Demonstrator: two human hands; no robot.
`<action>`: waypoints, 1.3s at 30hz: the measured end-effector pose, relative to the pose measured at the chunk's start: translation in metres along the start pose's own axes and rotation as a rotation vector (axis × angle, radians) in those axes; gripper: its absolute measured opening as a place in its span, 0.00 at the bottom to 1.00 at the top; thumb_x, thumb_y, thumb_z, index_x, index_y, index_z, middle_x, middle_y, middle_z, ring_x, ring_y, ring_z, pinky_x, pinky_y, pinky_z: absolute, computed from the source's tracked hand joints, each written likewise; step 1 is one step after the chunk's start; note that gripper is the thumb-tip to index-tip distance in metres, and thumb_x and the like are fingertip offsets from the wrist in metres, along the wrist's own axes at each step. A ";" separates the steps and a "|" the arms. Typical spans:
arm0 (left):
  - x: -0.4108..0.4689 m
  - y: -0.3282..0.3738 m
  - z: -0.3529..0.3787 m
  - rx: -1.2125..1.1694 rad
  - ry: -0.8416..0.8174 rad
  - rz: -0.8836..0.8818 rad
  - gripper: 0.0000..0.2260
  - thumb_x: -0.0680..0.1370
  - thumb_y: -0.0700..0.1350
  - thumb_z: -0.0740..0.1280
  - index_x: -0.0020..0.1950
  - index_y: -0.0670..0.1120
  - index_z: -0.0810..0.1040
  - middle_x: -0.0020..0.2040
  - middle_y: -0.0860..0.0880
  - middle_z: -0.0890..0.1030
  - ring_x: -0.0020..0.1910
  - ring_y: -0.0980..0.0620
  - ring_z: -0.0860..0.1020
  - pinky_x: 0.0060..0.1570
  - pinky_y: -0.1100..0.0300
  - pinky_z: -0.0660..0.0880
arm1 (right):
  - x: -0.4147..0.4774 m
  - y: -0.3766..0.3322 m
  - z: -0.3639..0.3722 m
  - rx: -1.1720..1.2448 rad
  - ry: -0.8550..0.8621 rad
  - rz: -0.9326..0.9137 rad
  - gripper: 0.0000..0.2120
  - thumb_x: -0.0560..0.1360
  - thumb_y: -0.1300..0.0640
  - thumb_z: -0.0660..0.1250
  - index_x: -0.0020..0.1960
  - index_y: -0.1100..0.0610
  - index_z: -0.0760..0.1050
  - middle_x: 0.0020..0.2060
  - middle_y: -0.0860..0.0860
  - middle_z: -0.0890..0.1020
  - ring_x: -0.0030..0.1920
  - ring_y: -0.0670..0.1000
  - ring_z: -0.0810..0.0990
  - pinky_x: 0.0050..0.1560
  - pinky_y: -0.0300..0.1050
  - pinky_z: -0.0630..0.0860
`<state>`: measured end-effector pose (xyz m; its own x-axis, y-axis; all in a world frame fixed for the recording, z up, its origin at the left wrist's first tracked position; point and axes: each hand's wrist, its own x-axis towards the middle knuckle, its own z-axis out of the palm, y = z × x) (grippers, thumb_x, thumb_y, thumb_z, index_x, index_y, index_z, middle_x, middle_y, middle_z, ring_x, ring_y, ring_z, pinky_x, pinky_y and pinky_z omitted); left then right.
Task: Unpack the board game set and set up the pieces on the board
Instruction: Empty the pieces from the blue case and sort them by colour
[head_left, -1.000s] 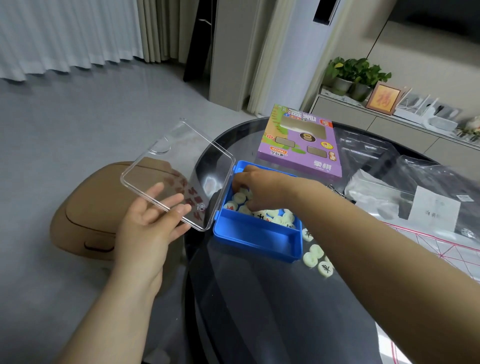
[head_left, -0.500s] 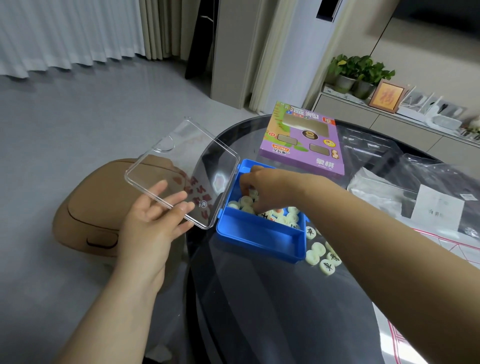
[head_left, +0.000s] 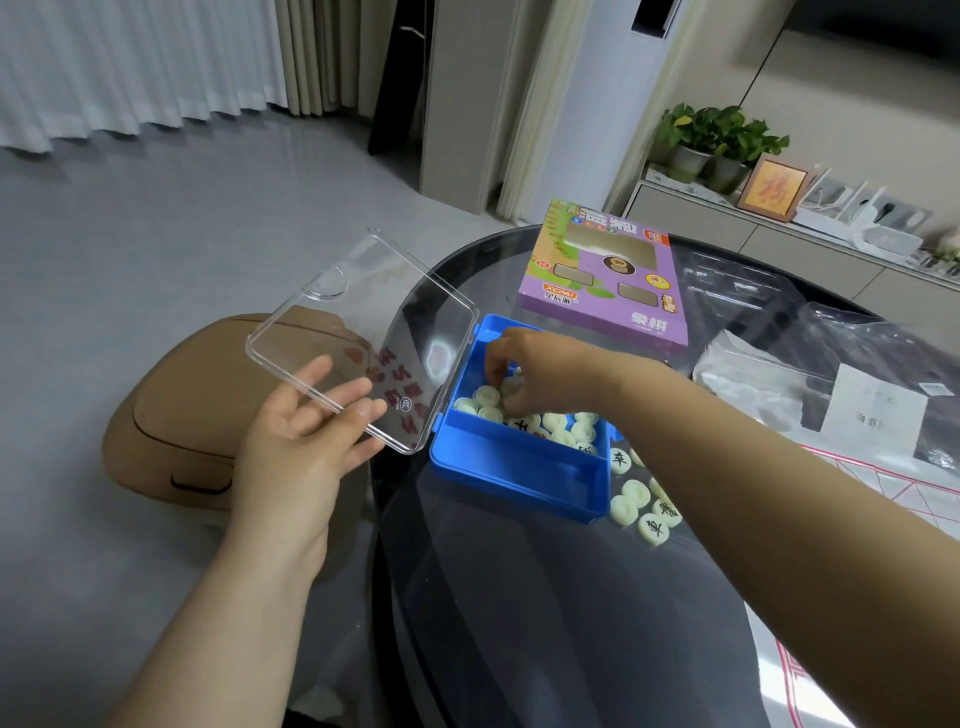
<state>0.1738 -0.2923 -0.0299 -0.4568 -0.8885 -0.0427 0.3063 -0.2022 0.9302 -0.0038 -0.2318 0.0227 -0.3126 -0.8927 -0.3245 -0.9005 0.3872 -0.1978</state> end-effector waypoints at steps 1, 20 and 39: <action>0.000 0.000 0.000 0.002 0.000 0.001 0.19 0.73 0.32 0.64 0.59 0.50 0.68 0.45 0.51 0.79 0.35 0.62 0.81 0.36 0.68 0.78 | 0.000 0.000 0.000 -0.007 0.013 -0.004 0.10 0.73 0.62 0.64 0.53 0.56 0.72 0.48 0.49 0.71 0.44 0.50 0.71 0.34 0.33 0.67; 0.000 0.000 0.001 0.008 0.003 -0.006 0.19 0.74 0.32 0.63 0.59 0.50 0.67 0.45 0.51 0.79 0.34 0.62 0.81 0.34 0.70 0.77 | 0.005 -0.008 0.006 0.122 0.083 0.003 0.12 0.75 0.58 0.62 0.57 0.58 0.73 0.52 0.53 0.78 0.45 0.49 0.72 0.46 0.40 0.69; 0.000 0.000 0.001 0.021 0.026 -0.006 0.22 0.74 0.32 0.62 0.67 0.45 0.66 0.45 0.51 0.78 0.41 0.57 0.79 0.36 0.70 0.77 | -0.049 0.011 -0.015 0.171 0.254 0.033 0.07 0.73 0.57 0.67 0.51 0.57 0.76 0.34 0.41 0.71 0.32 0.40 0.69 0.30 0.23 0.66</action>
<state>0.1728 -0.2918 -0.0296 -0.4361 -0.8981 -0.0573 0.2858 -0.1986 0.9375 -0.0025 -0.1876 0.0499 -0.4260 -0.8996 -0.0963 -0.8312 0.4312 -0.3509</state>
